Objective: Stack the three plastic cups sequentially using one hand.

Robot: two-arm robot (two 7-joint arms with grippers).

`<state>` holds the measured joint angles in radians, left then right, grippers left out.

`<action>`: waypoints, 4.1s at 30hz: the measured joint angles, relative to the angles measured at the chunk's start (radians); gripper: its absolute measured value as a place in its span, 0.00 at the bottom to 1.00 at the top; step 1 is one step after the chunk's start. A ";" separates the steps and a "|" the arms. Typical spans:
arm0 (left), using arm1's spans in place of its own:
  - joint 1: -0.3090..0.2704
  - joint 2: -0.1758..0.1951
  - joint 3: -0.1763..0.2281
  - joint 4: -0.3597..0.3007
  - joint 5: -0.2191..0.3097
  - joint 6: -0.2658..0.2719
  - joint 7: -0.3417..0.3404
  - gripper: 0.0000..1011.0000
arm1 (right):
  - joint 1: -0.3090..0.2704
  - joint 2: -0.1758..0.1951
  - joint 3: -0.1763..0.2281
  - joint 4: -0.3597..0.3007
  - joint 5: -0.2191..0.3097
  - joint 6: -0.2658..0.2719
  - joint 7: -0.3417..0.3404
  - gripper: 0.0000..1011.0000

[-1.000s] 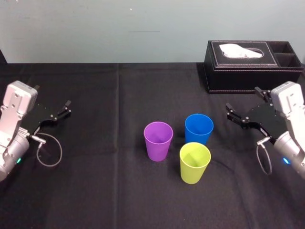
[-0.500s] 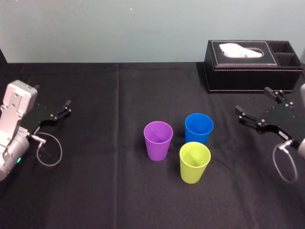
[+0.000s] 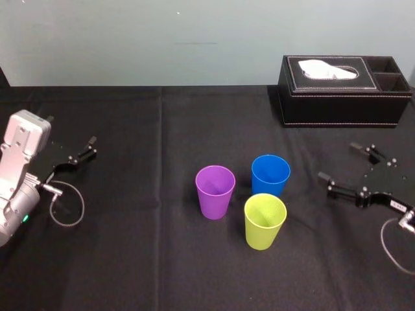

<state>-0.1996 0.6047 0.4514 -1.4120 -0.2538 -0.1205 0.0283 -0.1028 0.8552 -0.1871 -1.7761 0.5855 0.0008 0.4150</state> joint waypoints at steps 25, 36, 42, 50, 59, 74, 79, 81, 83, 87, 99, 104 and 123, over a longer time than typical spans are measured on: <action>0.000 0.000 0.000 0.000 0.000 0.000 0.000 1.00 | -0.031 -0.014 -0.047 -0.008 -0.035 0.000 0.162 0.99; 0.000 0.000 0.000 0.000 0.000 0.000 0.000 1.00 | -0.006 -0.038 -0.091 0.012 -0.075 0.010 0.176 0.99; 0.000 0.000 0.000 0.000 0.000 0.000 0.000 1.00 | 0.003 -0.047 -0.105 0.018 -0.080 0.010 0.186 0.99; 0.000 0.000 0.000 0.000 0.000 0.000 0.000 1.00 | 0.014 -0.057 -0.126 0.023 -0.085 0.009 0.195 0.99; 0.000 0.000 0.000 0.000 0.000 0.000 0.000 1.00 | 0.029 -0.072 -0.143 0.042 -0.090 0.008 0.197 0.99; 0.000 0.000 0.000 0.000 0.000 0.000 0.000 1.00 | 0.058 -0.094 -0.166 0.062 -0.091 0.005 0.200 0.99; 0.000 0.000 0.000 0.000 0.000 0.000 0.000 1.00 | 0.063 -0.098 -0.172 0.065 -0.096 0.008 0.198 0.99; 0.000 0.000 0.000 0.000 0.000 0.000 0.000 1.00 | 0.063 -0.098 -0.172 0.065 -0.097 0.009 0.195 0.99; 0.000 0.000 0.000 0.000 0.000 0.000 0.000 1.00 | 0.061 -0.098 -0.171 0.065 -0.098 0.010 0.191 0.99; 0.000 0.000 0.000 0.000 0.000 0.000 0.000 1.00 | 0.058 -0.096 -0.168 0.064 -0.101 0.010 0.183 0.99; 0.000 0.000 0.000 0.000 0.000 0.000 0.000 1.00 | 0.055 -0.098 -0.160 0.063 -0.112 0.011 0.169 0.99; 0.000 0.000 0.000 0.000 0.000 0.000 0.000 1.00 | 0.057 -0.104 -0.161 0.065 -0.120 0.011 0.166 0.99; 0.000 0.000 0.000 0.000 0.000 0.000 0.000 1.00 | 0.071 -0.120 -0.165 0.074 -0.142 0.010 0.161 0.99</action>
<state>-0.1995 0.6047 0.4514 -1.4120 -0.2539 -0.1205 0.0283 -0.0319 0.7355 -0.3523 -1.7020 0.4433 0.0110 0.5764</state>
